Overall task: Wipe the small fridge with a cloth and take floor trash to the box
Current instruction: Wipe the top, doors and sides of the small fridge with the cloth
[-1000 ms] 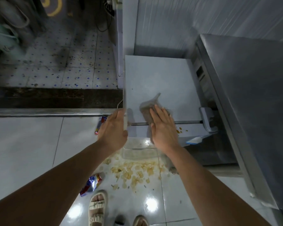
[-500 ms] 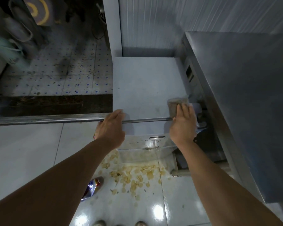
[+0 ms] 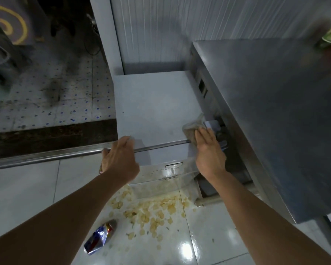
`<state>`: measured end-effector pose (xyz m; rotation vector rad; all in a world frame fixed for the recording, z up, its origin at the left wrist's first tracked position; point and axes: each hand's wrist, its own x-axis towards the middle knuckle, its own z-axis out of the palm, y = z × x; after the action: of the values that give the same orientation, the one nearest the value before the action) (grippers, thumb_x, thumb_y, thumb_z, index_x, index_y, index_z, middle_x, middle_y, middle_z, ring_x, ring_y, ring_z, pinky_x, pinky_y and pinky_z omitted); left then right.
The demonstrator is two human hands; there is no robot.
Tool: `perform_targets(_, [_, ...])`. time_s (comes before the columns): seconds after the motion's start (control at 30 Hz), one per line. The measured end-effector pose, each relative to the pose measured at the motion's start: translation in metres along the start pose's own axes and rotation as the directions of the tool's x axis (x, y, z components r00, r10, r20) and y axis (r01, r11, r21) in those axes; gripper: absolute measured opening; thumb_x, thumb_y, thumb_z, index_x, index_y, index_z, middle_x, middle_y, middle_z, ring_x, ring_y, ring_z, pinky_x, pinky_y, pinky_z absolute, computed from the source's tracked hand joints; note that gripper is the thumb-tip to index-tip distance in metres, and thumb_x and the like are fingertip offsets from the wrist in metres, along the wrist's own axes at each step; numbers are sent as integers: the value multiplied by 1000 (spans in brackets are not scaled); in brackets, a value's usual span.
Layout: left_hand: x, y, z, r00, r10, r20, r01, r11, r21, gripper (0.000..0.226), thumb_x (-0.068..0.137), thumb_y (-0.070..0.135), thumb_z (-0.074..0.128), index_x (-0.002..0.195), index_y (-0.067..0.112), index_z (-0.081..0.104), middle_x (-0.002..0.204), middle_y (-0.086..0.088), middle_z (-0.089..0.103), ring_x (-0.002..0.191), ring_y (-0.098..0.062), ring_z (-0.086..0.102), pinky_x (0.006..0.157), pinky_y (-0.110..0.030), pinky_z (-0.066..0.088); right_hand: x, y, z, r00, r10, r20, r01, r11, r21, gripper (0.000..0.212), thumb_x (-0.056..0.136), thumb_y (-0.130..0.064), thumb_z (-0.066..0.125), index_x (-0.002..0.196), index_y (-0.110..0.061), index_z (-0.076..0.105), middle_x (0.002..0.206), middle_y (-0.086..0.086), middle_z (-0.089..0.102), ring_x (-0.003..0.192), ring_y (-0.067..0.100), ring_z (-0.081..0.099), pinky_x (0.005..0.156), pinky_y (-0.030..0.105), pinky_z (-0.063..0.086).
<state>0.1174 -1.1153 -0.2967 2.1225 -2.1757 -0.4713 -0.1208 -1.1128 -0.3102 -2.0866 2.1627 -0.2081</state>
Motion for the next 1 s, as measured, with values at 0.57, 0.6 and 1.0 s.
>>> perform_targets(0.57, [20,36,14,981,186,57,-187,982,1,69,83,37,61,143,35,27,156,7,14,141,-20,13,109,-47,24,-1,13,8,967,242,-74,-242,970,8,68,89,-9,51,148,-4,17,150,20,25,136,36,28,111,42,34])
perform_targets(0.6, [20,37,14,981,186,55,-186,983,-4,69,83,37,61,143,34,27,156,6,14,141,-20,13,109,-48,24,-8,15,9,970,231,-72,-231,973,4,68,89,-9,52,148,-4,18,149,20,26,136,36,30,110,43,35])
perform_targets(1.0, [22,23,17,969,237,74,-237,971,-3,72,81,40,63,144,33,27,156,6,15,140,-22,14,109,-49,21,31,14,7,951,309,26,-310,951,21,70,91,-16,48,150,-17,11,157,12,9,139,37,21,109,50,28])
